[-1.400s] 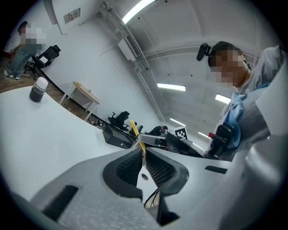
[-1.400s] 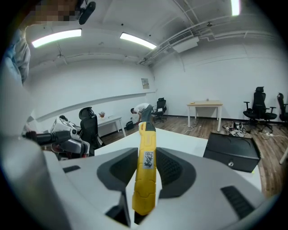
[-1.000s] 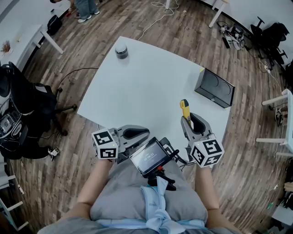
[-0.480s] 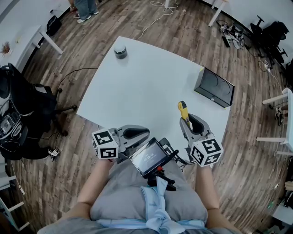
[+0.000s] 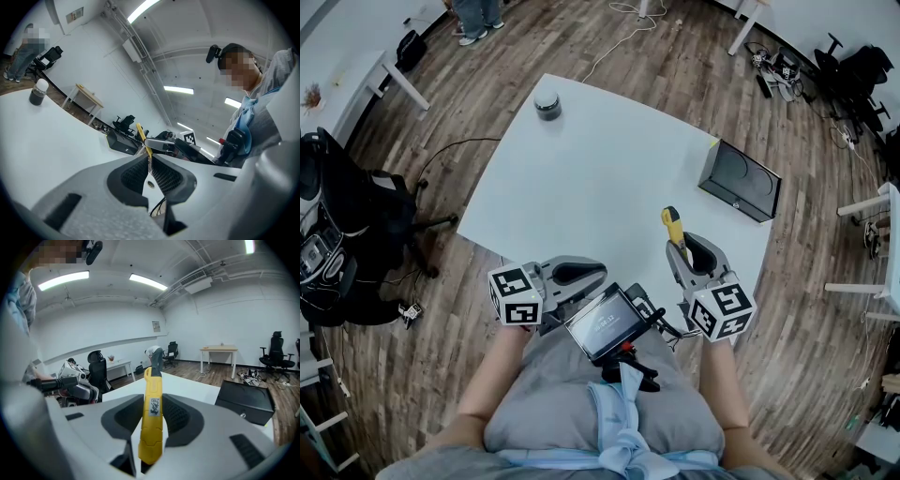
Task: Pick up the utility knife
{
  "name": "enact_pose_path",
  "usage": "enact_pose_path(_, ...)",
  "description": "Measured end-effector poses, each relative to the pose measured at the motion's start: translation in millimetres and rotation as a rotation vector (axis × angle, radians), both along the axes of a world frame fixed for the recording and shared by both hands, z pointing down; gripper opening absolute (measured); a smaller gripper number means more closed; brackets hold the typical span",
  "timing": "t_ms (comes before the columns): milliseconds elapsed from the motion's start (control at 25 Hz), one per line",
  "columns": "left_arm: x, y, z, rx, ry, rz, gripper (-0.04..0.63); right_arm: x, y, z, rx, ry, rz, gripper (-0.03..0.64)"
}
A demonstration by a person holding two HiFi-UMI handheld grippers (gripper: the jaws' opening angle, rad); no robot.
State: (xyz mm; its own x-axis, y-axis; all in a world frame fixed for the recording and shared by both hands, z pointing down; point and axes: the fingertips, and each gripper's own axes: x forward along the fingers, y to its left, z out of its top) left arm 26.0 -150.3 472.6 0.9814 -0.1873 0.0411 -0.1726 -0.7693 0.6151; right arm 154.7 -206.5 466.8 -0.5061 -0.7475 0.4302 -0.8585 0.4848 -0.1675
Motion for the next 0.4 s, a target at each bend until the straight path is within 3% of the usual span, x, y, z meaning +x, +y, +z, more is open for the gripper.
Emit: enact_pose_path(400, 4.3, -0.3, 2.4, -0.001, -0.006, -0.003, 0.02, 3.3, -2.6, 2.5, -0.002, 0.008, -0.012, 0.123)
